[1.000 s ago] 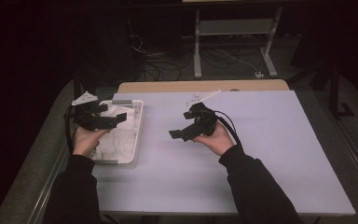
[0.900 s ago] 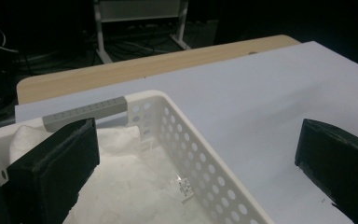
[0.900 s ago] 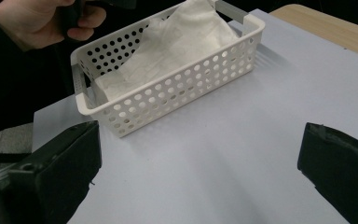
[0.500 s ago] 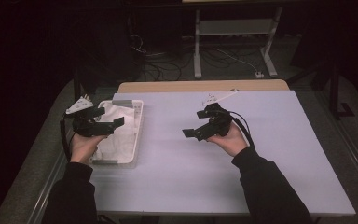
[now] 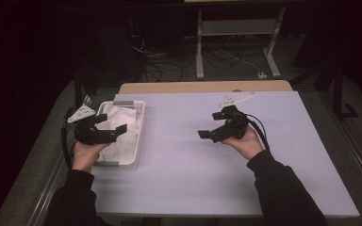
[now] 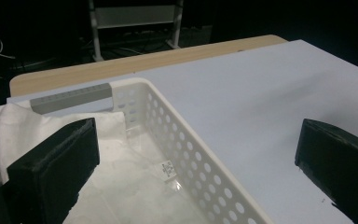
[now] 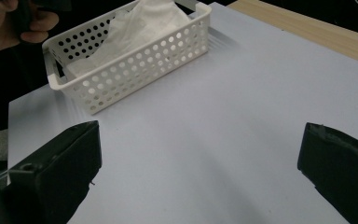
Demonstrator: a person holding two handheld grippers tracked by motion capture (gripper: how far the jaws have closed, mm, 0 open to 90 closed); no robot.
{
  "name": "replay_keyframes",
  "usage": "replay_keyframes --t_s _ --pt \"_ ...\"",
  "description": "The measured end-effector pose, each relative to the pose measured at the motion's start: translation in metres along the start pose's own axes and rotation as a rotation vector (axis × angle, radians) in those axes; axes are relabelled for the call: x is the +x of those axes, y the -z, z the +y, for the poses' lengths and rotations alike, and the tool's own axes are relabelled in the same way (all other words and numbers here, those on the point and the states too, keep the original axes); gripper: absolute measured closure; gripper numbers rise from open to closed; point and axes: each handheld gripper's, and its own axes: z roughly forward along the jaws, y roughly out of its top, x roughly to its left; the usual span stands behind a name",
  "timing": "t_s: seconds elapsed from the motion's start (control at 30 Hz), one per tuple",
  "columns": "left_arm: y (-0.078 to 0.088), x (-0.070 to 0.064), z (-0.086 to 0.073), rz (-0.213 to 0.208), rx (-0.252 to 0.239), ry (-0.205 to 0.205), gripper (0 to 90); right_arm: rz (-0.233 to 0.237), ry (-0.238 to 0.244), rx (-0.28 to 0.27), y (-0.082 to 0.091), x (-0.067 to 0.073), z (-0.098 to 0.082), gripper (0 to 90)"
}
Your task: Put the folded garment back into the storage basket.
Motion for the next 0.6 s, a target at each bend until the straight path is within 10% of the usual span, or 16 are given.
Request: replay_keyframes --t_s 0.6 --pt "0.010 -0.011 -0.011 -0.016 0.005 -0.019 0.0 -0.056 -0.015 -0.004 0.031 -0.014 -0.020 0.0"
